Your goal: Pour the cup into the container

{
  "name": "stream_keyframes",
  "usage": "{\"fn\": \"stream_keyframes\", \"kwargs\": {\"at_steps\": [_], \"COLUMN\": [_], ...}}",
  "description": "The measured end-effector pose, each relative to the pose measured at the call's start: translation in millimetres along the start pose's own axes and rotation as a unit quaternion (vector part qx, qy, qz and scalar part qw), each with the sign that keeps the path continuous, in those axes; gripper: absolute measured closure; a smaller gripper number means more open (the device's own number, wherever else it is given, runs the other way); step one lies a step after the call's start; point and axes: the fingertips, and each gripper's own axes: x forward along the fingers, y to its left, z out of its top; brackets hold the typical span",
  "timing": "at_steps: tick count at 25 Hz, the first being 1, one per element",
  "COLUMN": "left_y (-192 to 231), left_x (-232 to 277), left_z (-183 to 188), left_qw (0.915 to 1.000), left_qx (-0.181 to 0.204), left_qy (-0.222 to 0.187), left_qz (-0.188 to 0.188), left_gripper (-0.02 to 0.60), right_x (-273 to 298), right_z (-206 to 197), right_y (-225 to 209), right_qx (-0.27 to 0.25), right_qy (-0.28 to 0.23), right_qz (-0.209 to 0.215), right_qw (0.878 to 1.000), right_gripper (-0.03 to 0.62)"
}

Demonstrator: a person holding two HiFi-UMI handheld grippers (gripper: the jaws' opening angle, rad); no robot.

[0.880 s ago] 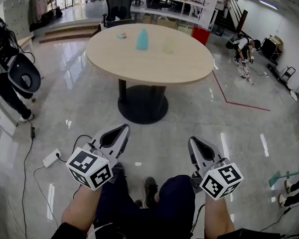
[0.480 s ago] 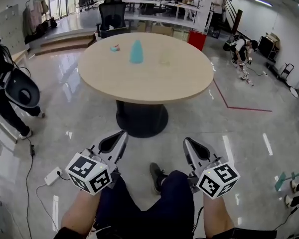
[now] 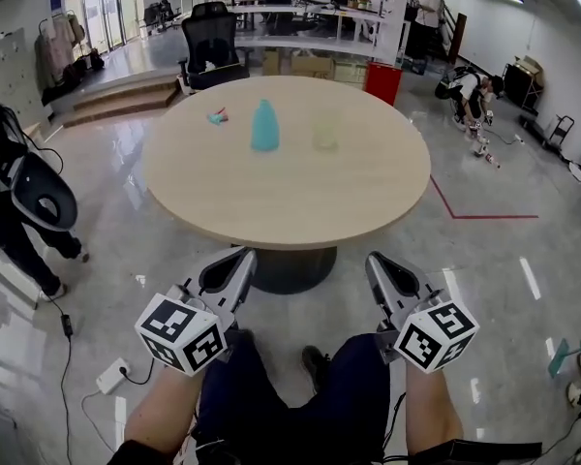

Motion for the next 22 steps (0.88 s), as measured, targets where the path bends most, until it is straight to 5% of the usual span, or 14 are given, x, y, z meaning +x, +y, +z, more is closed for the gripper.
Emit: {"fn": "stream_keyframes", "kwargs": {"at_steps": [13,22], "left_y": [135,208], "left_x": [66,144], "left_z": [19,19], "left_qw": [0.9996,0.9988], "left_qx": [-0.016,-0.006], "left_qy": [0.012,0.034], "left_qz": [0.022,0.034], "left_gripper": [0.589,0.589], "right_x": [154,242], "right_z": [3,-1], "right_y": [-72,-137], "right_qx": [0.001,-0.022], "right_qy": [0.019,0.037], "right_qz": [-0.050,-0.045], "right_qw": [0.999,0.998], "right_gripper": [0.584,0.401]}}
